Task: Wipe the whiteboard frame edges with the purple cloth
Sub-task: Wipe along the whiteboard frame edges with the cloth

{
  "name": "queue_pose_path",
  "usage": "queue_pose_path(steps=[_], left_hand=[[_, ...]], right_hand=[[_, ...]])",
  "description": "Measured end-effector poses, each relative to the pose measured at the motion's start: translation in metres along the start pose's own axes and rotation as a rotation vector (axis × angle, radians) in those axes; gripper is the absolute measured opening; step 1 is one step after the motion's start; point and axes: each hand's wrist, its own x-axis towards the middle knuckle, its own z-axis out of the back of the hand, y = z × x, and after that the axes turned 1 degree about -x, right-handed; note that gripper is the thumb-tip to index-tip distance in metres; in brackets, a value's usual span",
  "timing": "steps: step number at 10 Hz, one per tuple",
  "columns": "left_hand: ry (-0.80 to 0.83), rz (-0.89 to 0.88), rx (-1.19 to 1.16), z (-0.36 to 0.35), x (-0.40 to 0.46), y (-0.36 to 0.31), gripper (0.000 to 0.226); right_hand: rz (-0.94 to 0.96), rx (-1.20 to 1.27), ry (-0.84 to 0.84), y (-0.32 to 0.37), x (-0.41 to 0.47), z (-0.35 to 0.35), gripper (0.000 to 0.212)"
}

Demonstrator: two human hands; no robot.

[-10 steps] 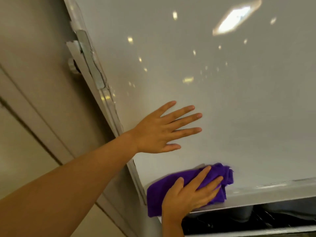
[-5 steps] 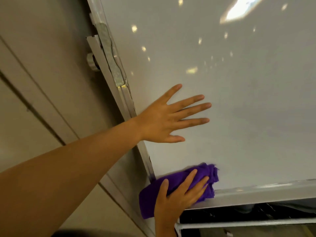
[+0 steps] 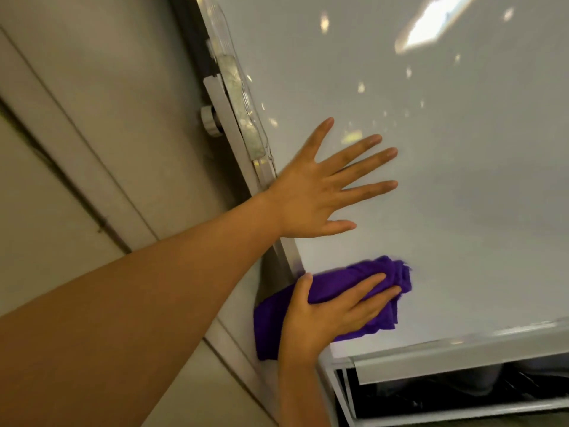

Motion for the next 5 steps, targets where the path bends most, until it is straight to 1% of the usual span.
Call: queue_pose_path(steps=[1,2,3,4,5], left_hand=[[0.006,-0.027,0.005,0.0,0.004,0.003,0.072],[-0.011,-0.053,-0.011,0.0,0.004,0.007,0.071],[-0.028,-0.076,-0.01,0.004,0.002,0.006,0.072],[-0.017,-0.081,-0.002,0.005,0.002,0.006,0.071],[0.015,-0.079,0.023,0.005,0.002,0.014,0.071]], right_hand=[[-0.118,0.192,0.138,-0.1,-0.328,0.026,0.11],[-0.017,-0.085,0.222,-0.154,-0.475,0.041,0.11],[0.226,-0.391,0.196,-0.184,-0.475,0.037,0.078],[0.237,-0.46,0.198,-0.178,-0.479,0.037,0.063],[0.174,-0.493,0.147,-0.182,-0.469,0.027,0.078]])
